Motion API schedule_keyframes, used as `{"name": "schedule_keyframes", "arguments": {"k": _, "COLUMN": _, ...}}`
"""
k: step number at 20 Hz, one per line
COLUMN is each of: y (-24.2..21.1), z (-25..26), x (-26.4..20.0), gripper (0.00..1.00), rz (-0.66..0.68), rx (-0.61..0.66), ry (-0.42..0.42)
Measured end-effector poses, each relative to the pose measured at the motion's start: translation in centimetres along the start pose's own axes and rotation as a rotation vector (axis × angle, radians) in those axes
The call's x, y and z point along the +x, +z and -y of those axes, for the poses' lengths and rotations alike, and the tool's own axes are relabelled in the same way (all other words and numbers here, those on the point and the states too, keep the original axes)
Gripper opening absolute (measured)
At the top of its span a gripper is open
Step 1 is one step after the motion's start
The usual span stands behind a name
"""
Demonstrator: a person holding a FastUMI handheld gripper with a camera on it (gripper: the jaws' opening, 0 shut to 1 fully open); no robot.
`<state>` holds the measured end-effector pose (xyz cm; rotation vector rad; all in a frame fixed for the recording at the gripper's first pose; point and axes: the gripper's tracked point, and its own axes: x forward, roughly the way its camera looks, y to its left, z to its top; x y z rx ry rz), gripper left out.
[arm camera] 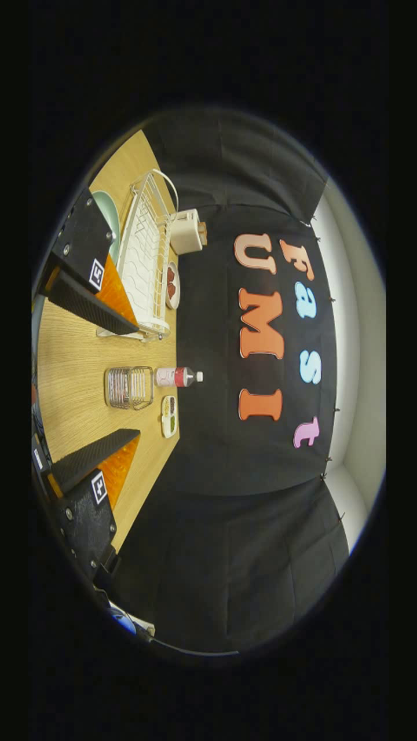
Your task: Take the plate from the dish rack, then take the spoon from the basket and place it into the plate.
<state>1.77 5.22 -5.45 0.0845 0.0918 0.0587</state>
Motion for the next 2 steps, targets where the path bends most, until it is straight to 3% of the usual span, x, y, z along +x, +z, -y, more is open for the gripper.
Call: {"name": "schedule_keyframes", "arguments": {"k": 2, "y": -0.12, "z": 0.00, "x": 0.03, "gripper": 0.97, "rz": -0.002, "rx": 0.001, "ry": 0.000}}
